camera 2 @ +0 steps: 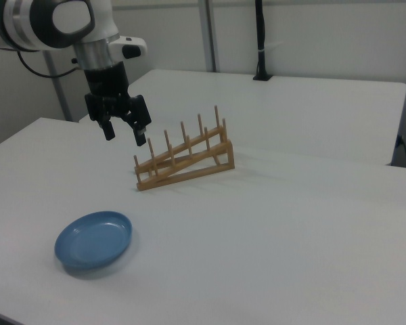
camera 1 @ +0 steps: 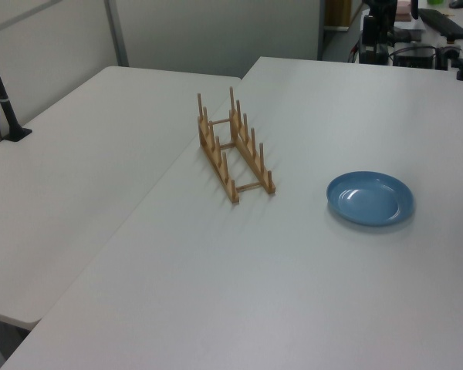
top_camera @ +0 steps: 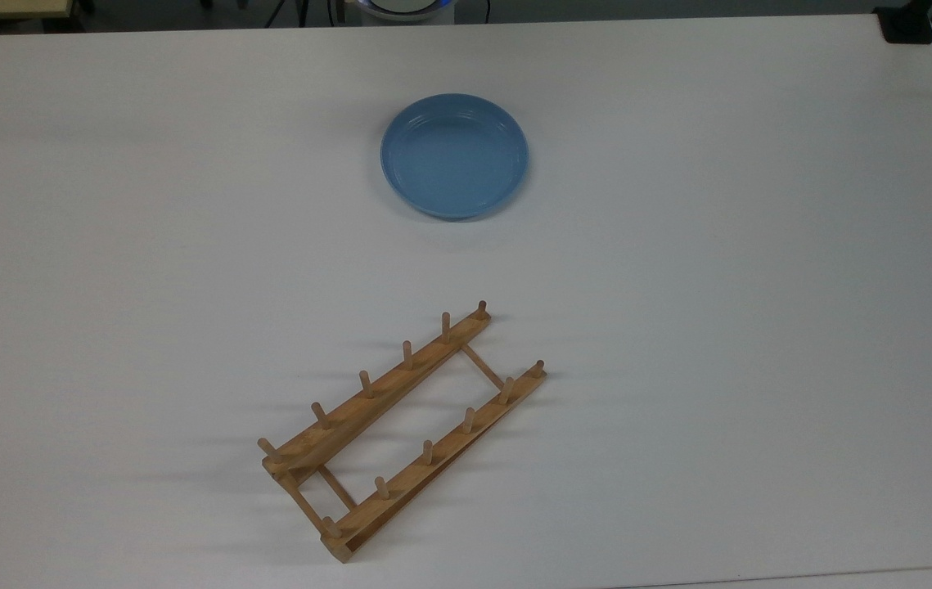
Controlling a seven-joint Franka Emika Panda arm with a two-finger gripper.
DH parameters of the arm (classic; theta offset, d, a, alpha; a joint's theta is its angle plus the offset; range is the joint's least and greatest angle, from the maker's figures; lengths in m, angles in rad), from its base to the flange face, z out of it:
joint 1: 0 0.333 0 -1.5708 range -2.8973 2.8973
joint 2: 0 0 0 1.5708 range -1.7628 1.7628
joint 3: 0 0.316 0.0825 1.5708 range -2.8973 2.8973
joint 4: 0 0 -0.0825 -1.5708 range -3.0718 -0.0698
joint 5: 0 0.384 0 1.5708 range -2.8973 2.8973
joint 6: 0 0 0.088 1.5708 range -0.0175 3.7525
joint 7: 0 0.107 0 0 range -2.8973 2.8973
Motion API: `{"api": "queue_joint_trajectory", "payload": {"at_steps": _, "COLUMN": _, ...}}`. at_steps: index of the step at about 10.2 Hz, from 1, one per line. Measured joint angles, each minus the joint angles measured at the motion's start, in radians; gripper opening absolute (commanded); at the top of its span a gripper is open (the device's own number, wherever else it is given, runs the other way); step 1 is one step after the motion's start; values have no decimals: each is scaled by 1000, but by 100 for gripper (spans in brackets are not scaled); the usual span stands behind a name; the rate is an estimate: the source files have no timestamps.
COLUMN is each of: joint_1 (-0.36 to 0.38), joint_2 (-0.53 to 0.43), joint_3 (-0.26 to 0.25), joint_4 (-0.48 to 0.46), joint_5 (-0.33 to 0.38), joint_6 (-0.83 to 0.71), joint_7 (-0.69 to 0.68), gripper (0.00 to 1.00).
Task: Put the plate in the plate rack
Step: 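Move the open gripper toward the light blue plate, then lower the gripper onto the plate rim and close on it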
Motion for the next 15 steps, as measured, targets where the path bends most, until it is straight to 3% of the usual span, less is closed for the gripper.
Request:
{"api": "queue_joint_trajectory", "payload": {"at_steps": 2, "joint_1": 1, "joint_2": 4, "joint_3": 1, "joint_4": -1, "joint_5": 0, "joint_6": 0, "joint_7": -12, "gripper": 100}}
{"api": "queue_joint_trajectory", "payload": {"at_steps": 5, "joint_1": 2, "joint_2": 59, "joint_3": 2, "joint_4": -19, "joint_5": -1, "joint_6": 39, "joint_7": -159, "gripper": 100}}
{"api": "queue_joint_trajectory", "payload": {"at_steps": 8, "joint_1": 20, "joint_2": 157, "joint_3": 14, "joint_4": -154, "joint_5": -9, "joint_6": 171, "joint_7": -371, "gripper": 100}}
{"api": "queue_joint_trajectory", "payload": {"at_steps": 10, "joint_1": 70, "joint_2": 235, "joint_3": 18, "joint_4": -248, "joint_5": -50, "joint_6": 267, "joint_7": -404, "gripper": 66}}
{"api": "queue_joint_trajectory", "payload": {"at_steps": 13, "joint_1": 115, "joint_2": 349, "joint_3": 21, "joint_4": -258, "joint_5": -71, "joint_6": 290, "joint_7": -405, "gripper": 24}}
{"api": "queue_joint_trajectory", "payload": {"at_steps": 14, "joint_1": 121, "joint_2": 365, "joint_3": 21, "joint_4": -257, "joint_5": -71, "joint_6": 292, "joint_7": -405, "gripper": 12}}
{"api": "queue_joint_trajectory", "payload": {"at_steps": 15, "joint_1": 126, "joint_2": 377, "joint_3": 21, "joint_4": -257, "joint_5": -71, "joint_6": 292, "joint_7": -405, "gripper": 9}}
